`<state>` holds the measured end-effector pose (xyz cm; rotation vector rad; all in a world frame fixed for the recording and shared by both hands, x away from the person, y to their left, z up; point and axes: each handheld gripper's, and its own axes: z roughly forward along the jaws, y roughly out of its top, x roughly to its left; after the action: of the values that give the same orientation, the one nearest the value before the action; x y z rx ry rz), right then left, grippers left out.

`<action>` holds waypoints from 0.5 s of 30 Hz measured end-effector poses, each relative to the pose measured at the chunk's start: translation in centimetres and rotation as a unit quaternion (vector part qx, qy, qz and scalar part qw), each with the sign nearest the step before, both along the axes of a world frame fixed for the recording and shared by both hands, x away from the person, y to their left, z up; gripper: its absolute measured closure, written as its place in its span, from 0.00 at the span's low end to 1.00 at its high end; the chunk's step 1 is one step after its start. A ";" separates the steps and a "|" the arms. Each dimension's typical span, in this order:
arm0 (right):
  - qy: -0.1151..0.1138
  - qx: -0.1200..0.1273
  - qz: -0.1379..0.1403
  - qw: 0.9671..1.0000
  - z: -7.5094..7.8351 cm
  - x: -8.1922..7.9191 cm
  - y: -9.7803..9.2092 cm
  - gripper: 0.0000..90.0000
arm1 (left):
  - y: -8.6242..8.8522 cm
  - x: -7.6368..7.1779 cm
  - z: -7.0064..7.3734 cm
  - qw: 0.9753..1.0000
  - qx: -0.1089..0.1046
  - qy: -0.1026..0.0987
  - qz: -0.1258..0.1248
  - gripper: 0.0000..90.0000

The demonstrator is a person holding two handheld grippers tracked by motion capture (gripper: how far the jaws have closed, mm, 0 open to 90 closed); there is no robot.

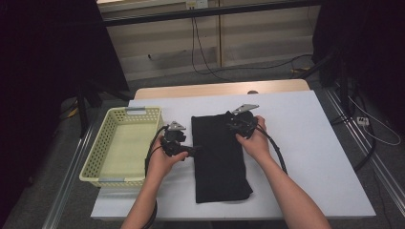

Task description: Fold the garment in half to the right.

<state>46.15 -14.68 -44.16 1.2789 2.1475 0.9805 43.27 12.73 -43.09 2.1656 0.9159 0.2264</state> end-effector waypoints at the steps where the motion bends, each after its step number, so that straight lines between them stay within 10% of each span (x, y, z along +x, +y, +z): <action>1: 0.003 0.008 -0.007 1.000 -0.1 0.2 -0.2 0.88 | 0.0 0.0 0.0 1.000 -0.001 0.000 0.000 0.22; 15: 0.021 0.017 -0.033 0.999 -0.6 0.9 -2.8 0.99 | -0.3 0.1 -0.1 1.000 0.001 -0.001 -0.003 0.22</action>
<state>47.07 -17.47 -44.73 1.3897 2.1123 0.9763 43.32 12.43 -43.15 2.1691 0.9085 0.2256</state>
